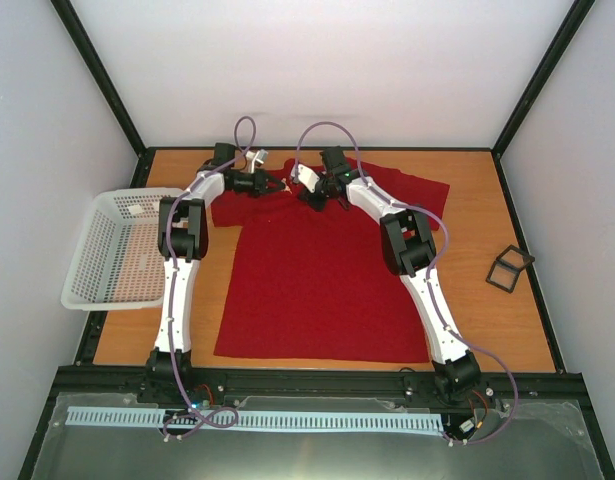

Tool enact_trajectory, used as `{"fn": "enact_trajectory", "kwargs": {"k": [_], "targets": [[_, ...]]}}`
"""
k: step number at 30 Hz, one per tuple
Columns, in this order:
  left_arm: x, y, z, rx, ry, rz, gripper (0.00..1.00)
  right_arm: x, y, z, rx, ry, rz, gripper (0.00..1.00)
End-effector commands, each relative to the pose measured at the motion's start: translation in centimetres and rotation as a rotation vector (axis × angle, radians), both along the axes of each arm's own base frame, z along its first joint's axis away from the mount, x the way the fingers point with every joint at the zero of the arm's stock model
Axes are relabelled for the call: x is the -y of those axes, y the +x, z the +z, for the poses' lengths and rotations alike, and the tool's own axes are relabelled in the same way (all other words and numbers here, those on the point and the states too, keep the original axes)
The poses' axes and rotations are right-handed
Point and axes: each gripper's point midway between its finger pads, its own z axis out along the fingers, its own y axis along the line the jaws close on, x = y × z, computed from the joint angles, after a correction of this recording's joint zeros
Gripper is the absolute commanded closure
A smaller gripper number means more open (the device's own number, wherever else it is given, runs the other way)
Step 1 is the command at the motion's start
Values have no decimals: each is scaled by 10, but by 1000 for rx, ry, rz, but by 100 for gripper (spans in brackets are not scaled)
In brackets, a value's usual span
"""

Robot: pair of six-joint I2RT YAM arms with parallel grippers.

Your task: Pin the brooch onto the clothing

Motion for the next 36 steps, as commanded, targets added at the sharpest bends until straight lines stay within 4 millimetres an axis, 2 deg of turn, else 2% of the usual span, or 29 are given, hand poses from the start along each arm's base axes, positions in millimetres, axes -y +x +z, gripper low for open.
{"fn": "enact_trajectory", "kwargs": {"k": [1,22,30,36], "targets": [[0,-3,12,0,-34,-14,99,2,14,25,51,37,-21,98],[27,-18,-3,-11,-28,-74,99,-4,20,34,52,84,-36,97],[40,-27,7,-14,-78,-123,99,-5,26,36,61,93,-57,97],[44,-34,-3,-45,-75,-129,99,-5,29,37,60,99,-69,97]]}}
